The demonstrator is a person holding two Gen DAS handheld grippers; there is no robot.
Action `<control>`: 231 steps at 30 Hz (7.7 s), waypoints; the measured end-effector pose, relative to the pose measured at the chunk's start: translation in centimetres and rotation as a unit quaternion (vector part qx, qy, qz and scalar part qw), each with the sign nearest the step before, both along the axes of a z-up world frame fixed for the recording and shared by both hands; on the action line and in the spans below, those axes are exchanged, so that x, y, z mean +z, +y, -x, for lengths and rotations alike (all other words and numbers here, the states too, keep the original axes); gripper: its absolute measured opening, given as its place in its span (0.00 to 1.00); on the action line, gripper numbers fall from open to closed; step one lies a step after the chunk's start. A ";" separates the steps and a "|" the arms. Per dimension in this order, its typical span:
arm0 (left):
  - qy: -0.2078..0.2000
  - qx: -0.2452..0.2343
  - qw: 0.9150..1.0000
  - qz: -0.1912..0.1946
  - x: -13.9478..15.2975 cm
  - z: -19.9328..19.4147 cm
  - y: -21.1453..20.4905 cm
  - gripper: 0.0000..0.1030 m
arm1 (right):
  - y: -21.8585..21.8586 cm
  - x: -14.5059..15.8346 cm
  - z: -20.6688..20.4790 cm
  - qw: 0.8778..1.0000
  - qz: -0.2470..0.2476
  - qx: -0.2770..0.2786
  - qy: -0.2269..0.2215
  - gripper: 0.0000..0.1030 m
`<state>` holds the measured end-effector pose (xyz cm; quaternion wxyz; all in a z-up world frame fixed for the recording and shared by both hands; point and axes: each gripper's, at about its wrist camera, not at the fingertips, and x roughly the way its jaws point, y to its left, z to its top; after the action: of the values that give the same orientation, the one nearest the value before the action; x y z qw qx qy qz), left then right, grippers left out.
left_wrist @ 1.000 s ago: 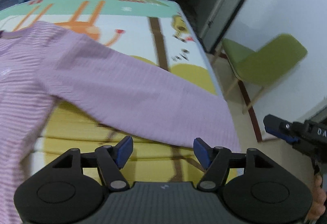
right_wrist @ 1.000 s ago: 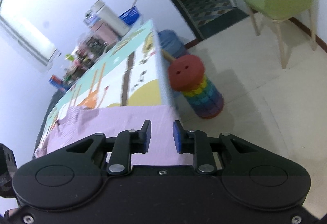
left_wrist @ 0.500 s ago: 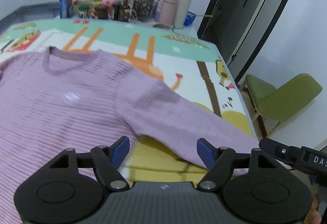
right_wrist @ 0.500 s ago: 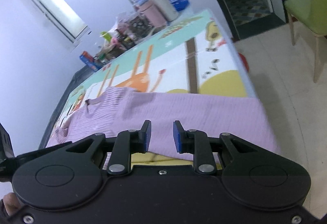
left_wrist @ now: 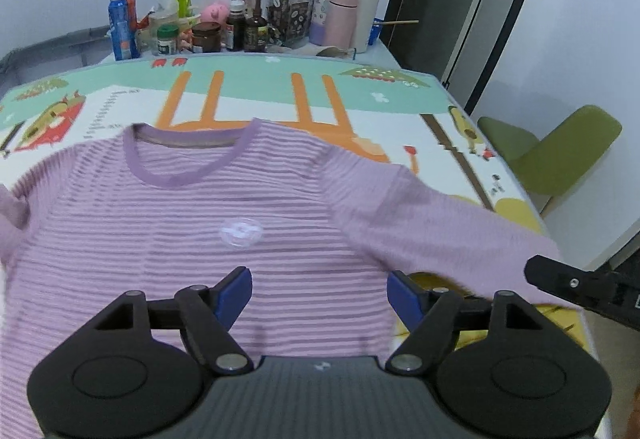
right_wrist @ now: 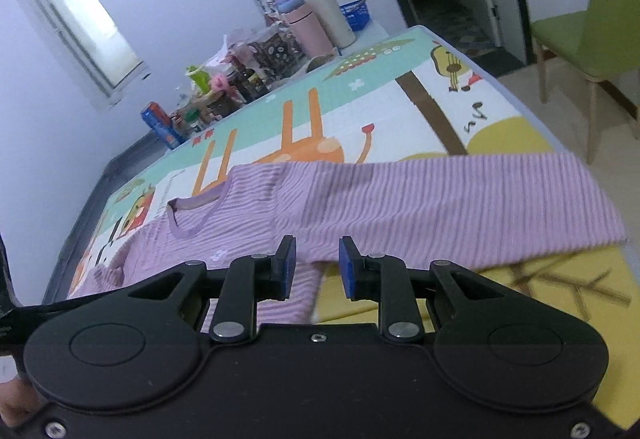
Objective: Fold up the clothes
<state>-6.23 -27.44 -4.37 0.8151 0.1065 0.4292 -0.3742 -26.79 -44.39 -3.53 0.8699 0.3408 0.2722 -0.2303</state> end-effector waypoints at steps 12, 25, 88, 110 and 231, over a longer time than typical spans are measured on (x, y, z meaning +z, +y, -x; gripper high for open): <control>-0.012 -0.023 1.000 0.004 1.4 -5.0 0.0 0.78 | 3.4 2.8 -4.7 0.998 0.045 -0.029 0.021 0.27; 0.007 -0.031 0.999 -0.016 -2.2 -11.1 -7.8 0.78 | -3.3 -0.9 -11.6 0.998 0.033 -0.032 0.043 0.27; -0.028 0.118 0.988 -0.094 -10.7 -21.9 -14.4 1.00 | -12.3 -10.5 -8.5 0.974 0.047 -0.151 0.165 0.17; -0.053 0.165 0.983 -0.056 -1.1 -19.8 -3.9 0.89 | -8.5 -4.3 -8.7 0.992 0.049 -0.097 0.061 0.21; 0.099 0.378 0.902 -0.181 -8.8 -41.0 39.5 1.00 | 26.5 -10.2 -52.4 0.955 0.163 0.178 0.174 0.33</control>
<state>34.72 12.02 -13.19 0.8154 0.0447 0.5759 0.0377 25.62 -17.90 -13.72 0.8798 0.0949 0.4343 -0.1683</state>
